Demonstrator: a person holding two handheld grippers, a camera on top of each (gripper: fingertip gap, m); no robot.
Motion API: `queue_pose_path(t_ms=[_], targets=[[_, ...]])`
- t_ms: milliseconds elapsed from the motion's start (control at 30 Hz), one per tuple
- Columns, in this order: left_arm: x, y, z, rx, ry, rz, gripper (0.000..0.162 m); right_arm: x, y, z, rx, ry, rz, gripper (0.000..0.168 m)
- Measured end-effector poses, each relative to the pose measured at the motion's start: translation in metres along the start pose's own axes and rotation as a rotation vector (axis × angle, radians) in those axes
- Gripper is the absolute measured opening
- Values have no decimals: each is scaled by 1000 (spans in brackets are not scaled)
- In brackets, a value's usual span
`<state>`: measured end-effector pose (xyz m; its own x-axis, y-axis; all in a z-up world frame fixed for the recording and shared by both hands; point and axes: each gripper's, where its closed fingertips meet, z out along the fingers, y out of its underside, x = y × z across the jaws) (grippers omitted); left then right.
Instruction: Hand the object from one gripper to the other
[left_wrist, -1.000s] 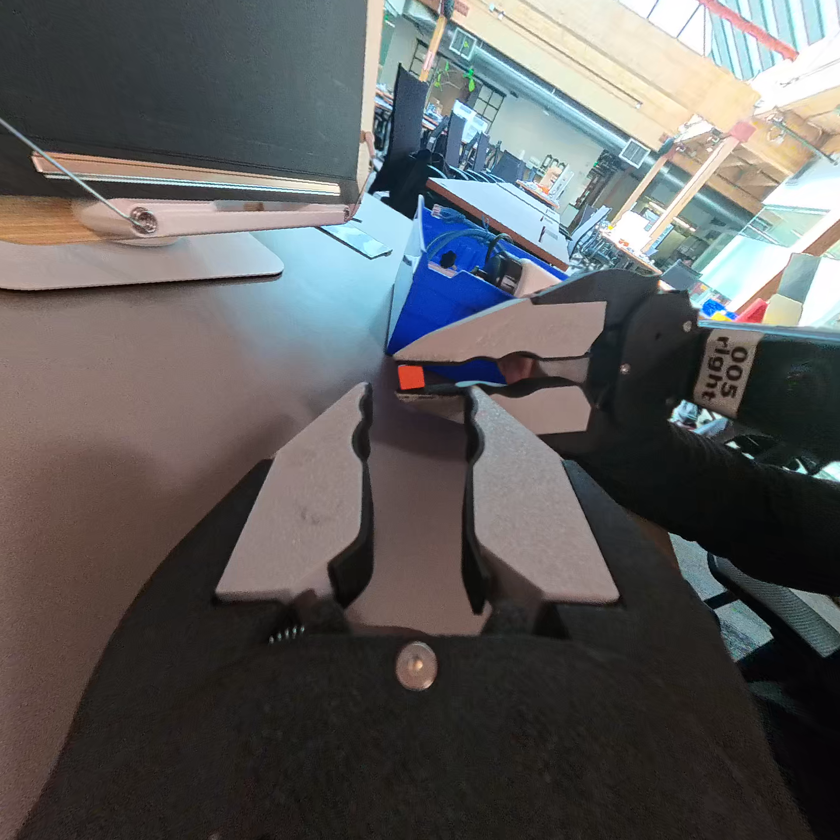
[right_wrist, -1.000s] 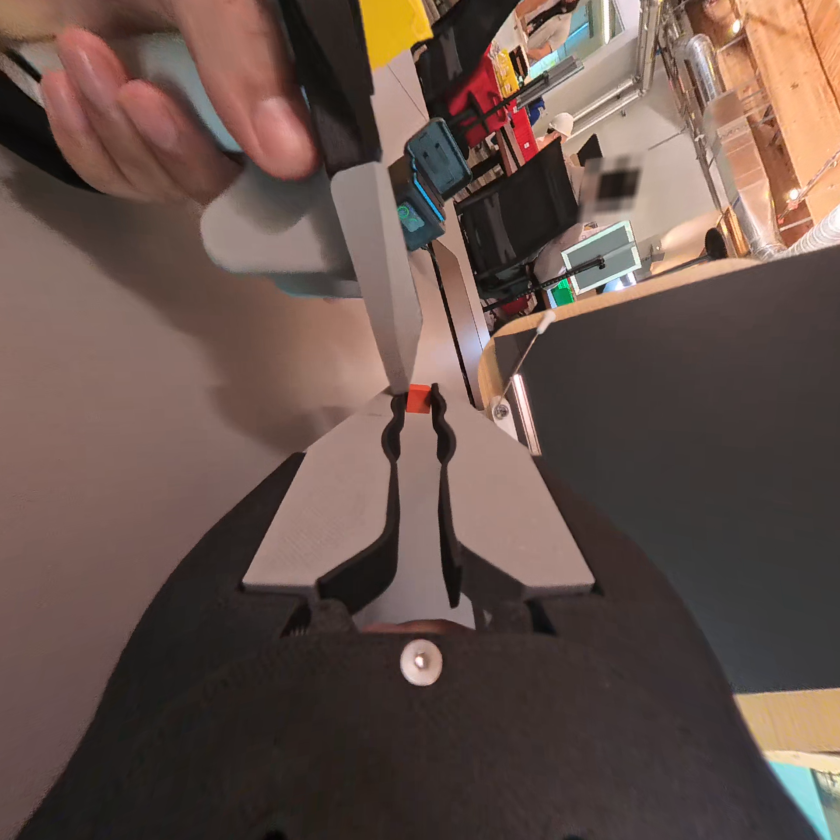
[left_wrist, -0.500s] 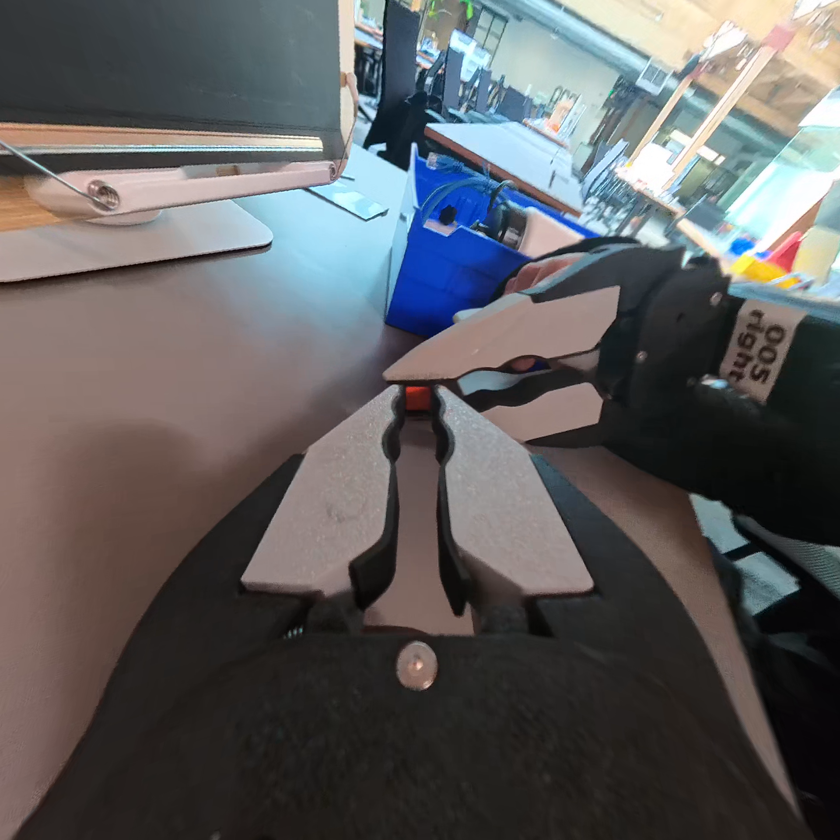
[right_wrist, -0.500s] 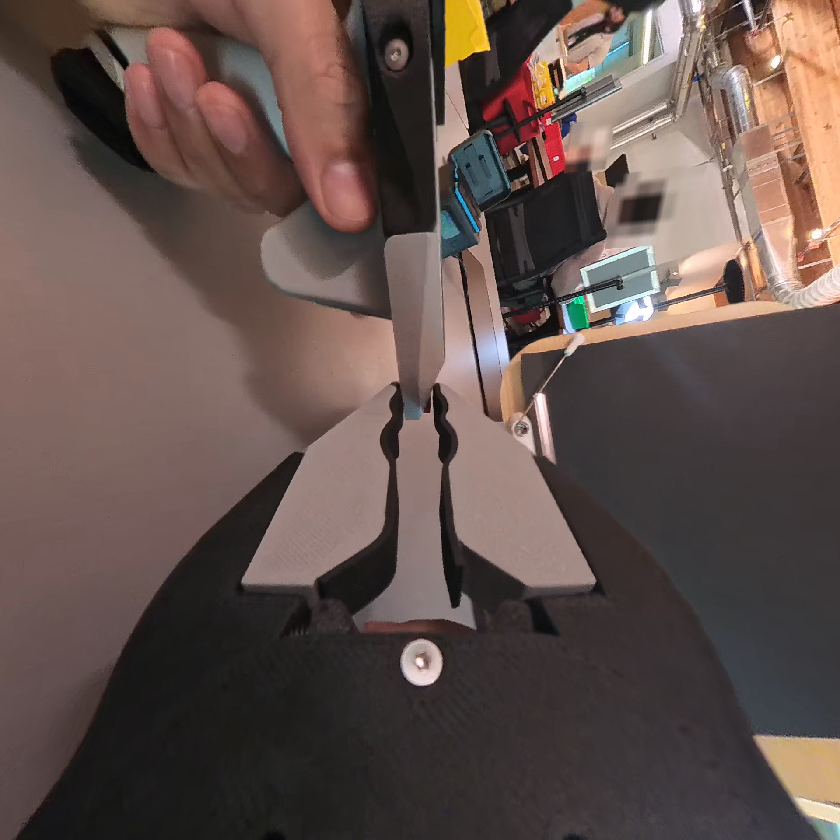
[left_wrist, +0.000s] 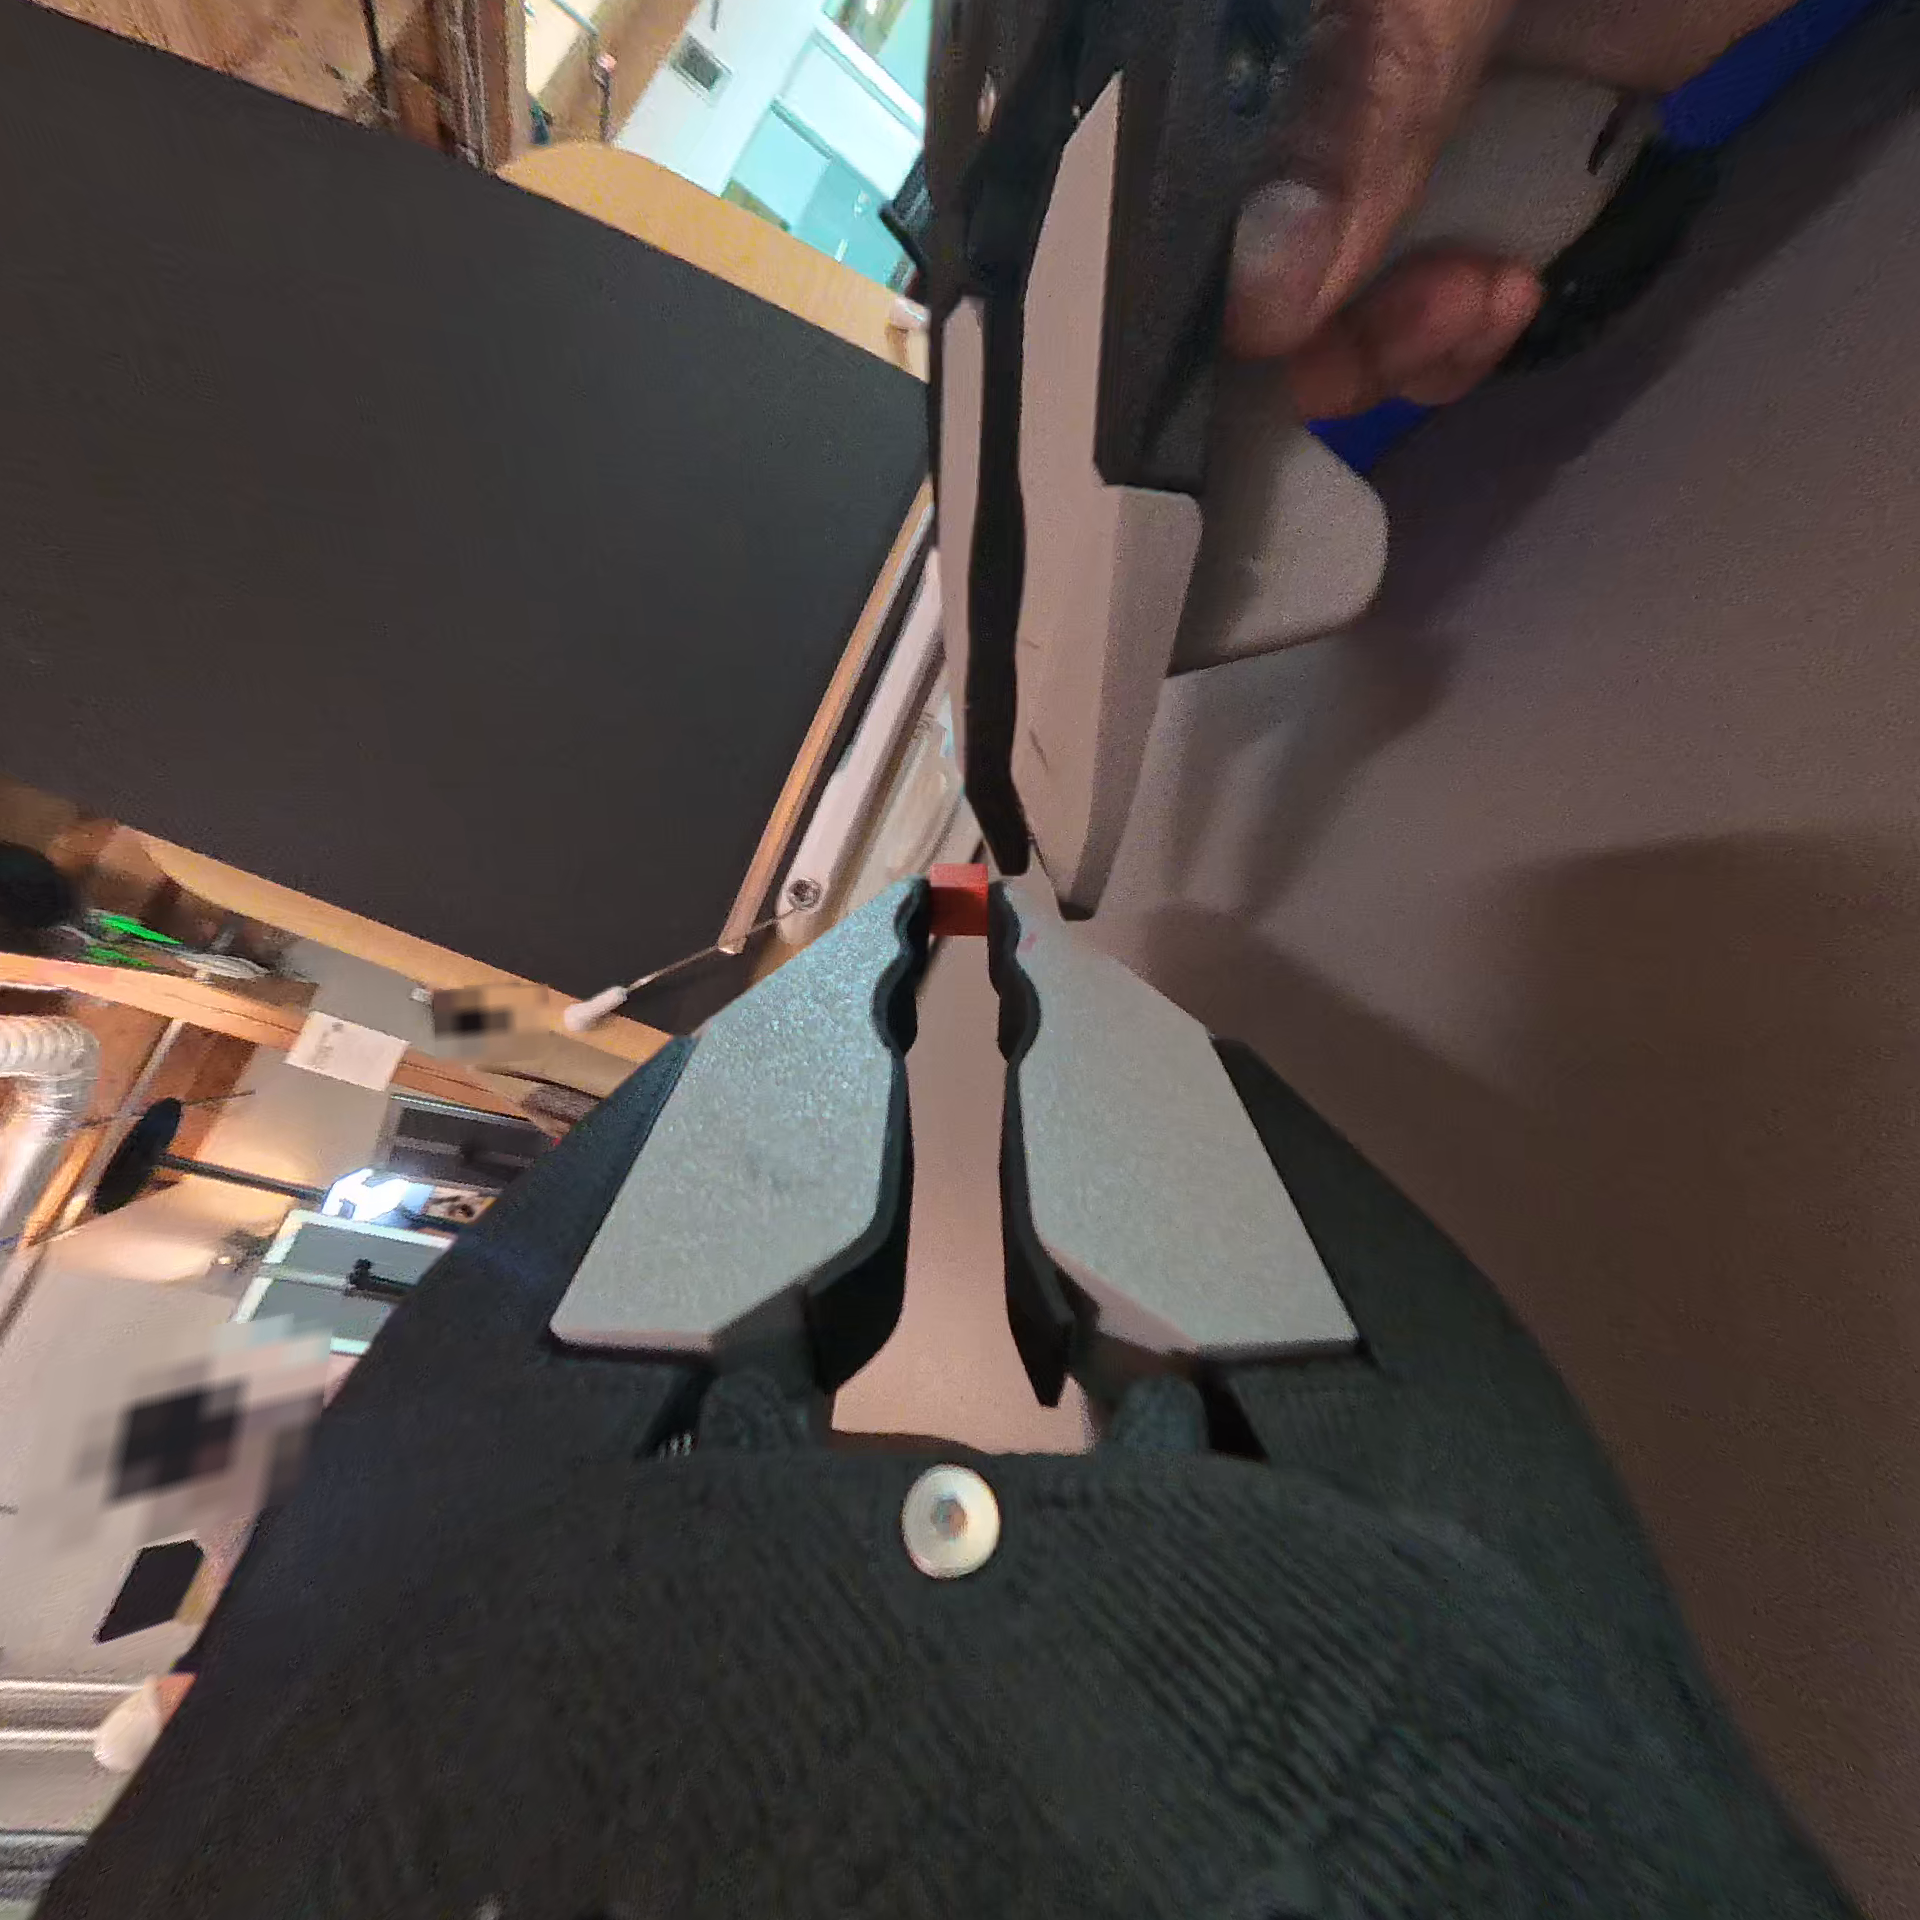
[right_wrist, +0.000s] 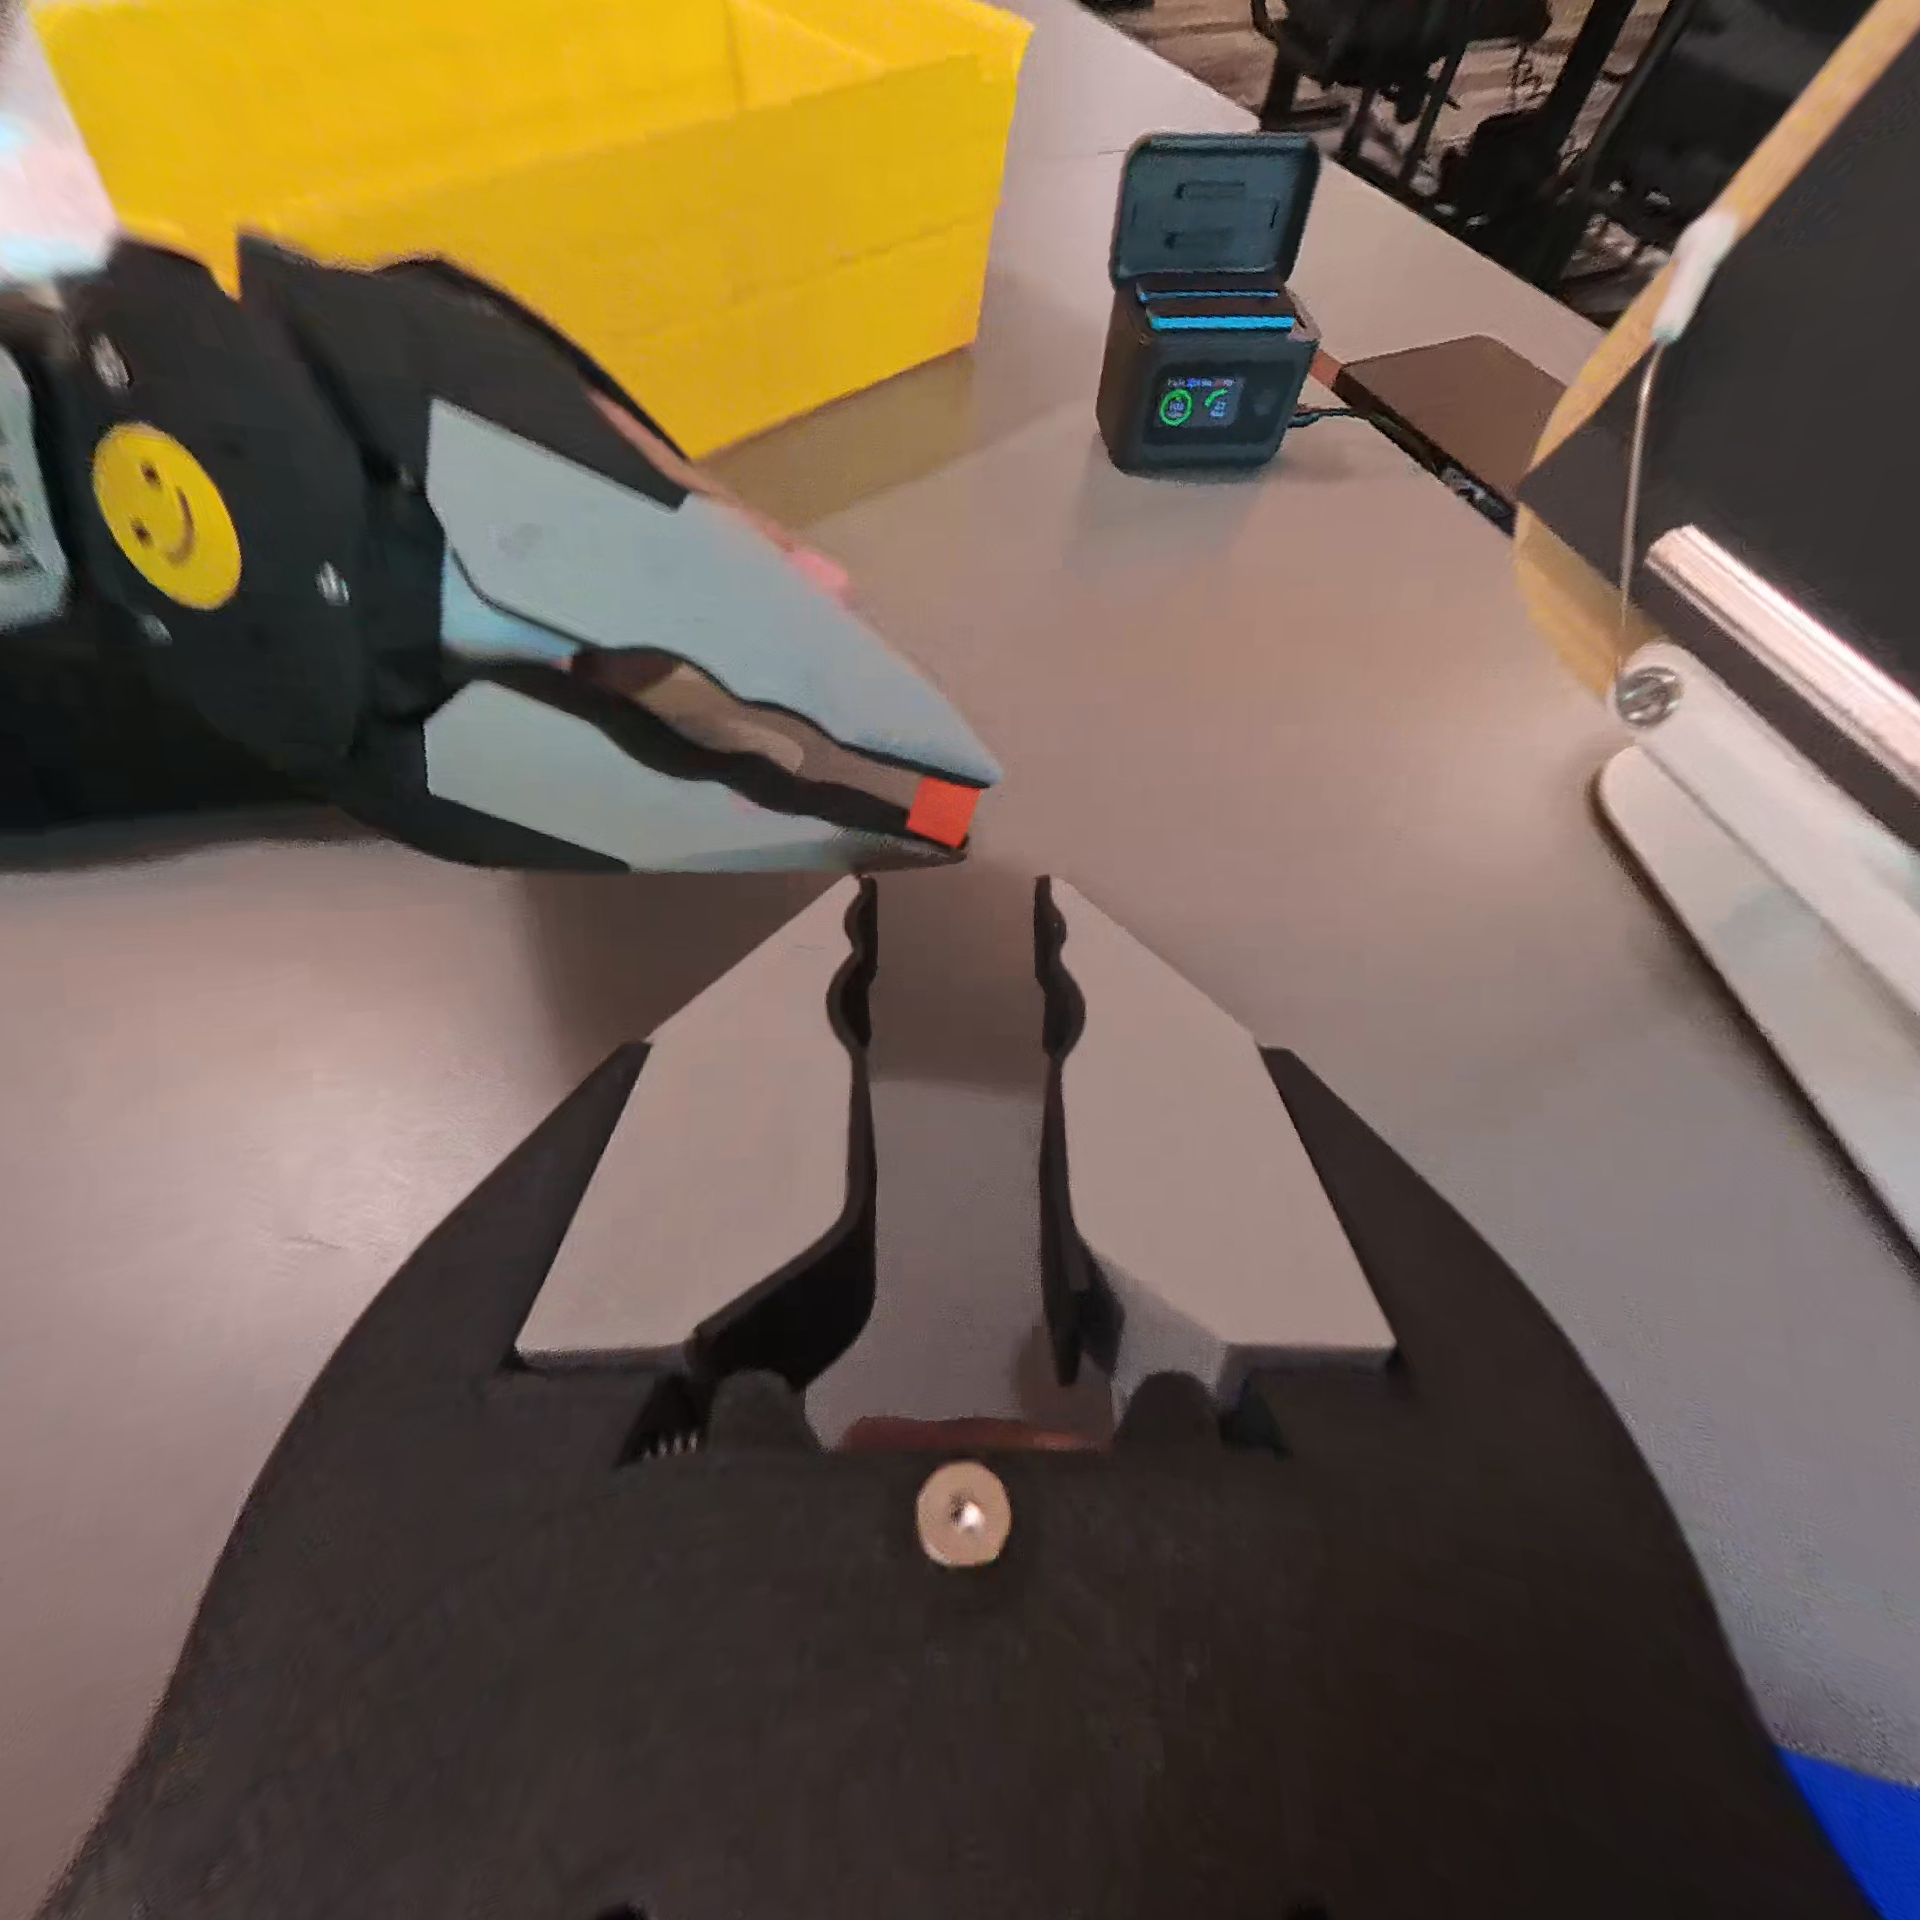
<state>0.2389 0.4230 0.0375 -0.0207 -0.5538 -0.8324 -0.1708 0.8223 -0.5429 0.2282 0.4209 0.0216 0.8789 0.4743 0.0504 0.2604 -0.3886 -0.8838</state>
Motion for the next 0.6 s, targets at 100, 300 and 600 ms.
queue_pose_path(t_ms=[100, 300, 600], targets=[[-6, -6, -4, 29, -31, 33, 8, -1, -9, -5, 70, -73, 106, 27], [-8, -19, -9, 103, -48, 49, 8, -11, -23, -16, 172, -228, 225, 20], [-7, -36, -17, 212, -30, 2, 8, -24, -32, -26, 240, -421, 338, 11]])
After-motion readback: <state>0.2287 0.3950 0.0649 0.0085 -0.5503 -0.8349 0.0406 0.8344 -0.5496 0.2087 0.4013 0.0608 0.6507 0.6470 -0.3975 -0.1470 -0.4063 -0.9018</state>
